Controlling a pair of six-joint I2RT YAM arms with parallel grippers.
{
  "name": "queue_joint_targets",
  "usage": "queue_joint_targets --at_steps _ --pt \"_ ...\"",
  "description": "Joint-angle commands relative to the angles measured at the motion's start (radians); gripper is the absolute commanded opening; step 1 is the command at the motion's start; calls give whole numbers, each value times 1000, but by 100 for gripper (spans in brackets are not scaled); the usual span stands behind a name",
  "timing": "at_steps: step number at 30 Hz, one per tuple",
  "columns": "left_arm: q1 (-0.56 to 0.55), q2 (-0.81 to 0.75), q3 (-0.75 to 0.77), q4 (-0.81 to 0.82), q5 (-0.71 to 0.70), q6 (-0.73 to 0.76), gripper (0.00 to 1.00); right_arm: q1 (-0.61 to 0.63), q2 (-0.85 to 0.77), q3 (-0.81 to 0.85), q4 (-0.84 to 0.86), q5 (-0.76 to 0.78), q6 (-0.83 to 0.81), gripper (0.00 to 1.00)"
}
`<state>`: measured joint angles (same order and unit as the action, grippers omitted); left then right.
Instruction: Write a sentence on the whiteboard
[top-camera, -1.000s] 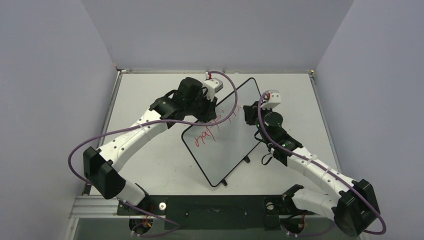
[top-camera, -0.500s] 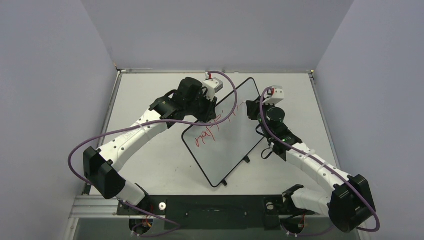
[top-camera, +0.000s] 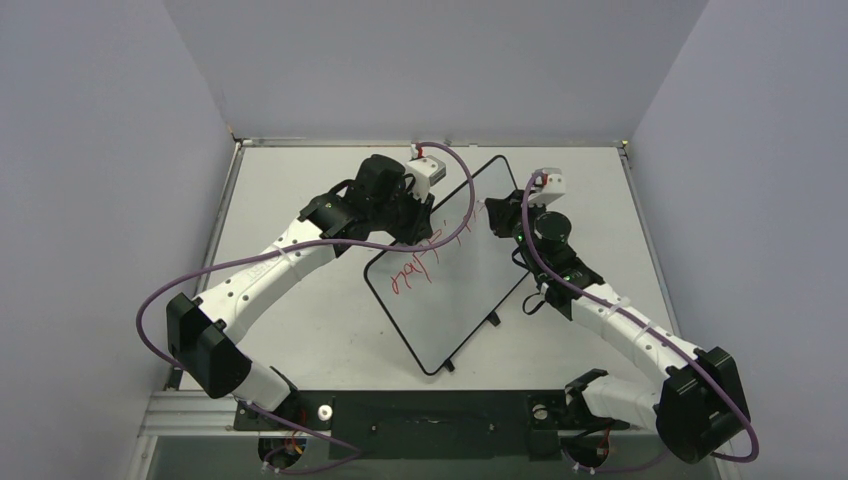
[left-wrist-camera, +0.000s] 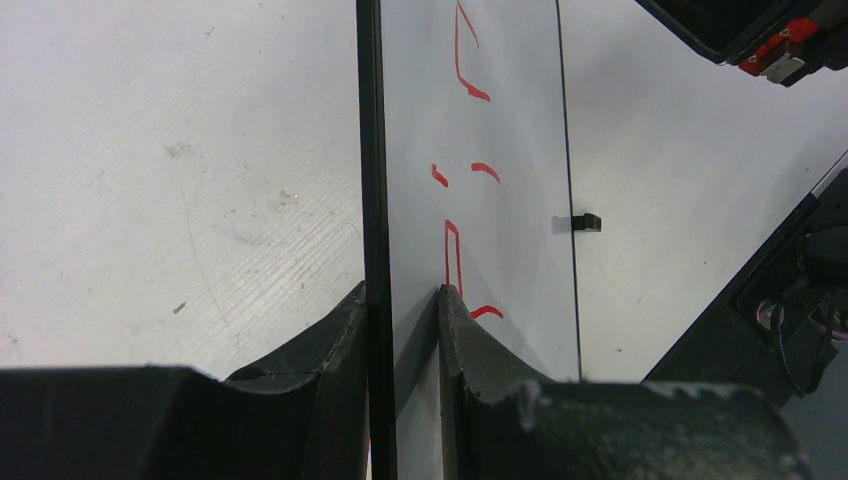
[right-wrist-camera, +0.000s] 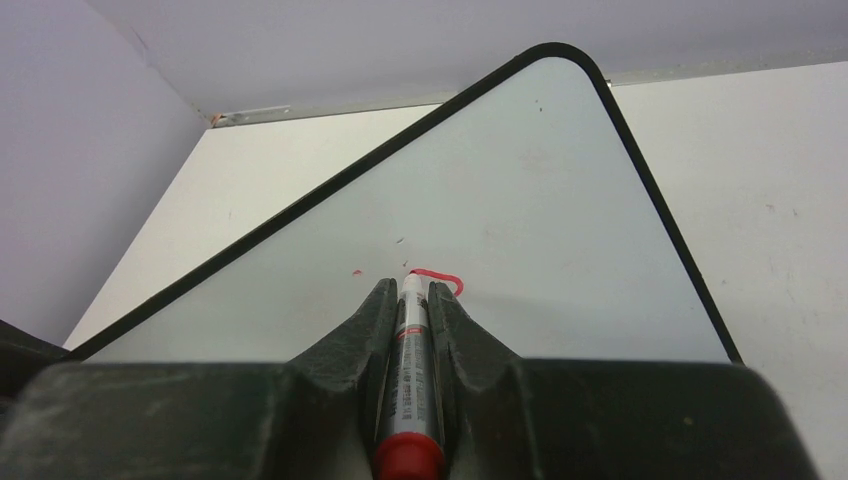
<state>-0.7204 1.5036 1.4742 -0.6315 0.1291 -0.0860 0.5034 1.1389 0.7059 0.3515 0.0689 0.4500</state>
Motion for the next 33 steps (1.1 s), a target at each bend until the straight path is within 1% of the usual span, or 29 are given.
queue_joint_targets --at_steps 1,11,17,24,33 --pt "4 -1 3 12 -121 133 0 0 9 29 27 -55 18 0" --pt "5 1 4 11 -121 134 0 0 -23 -58 19 -41 30 0" --pt "4 1 5 11 -121 133 0 -2 -44 -83 14 -28 32 0" --pt "3 0 3 12 -121 133 0 -9 -55 -69 -30 41 19 0" --pt "3 -5 5 10 -121 132 0 -26 -35 -17 -55 43 24 0"
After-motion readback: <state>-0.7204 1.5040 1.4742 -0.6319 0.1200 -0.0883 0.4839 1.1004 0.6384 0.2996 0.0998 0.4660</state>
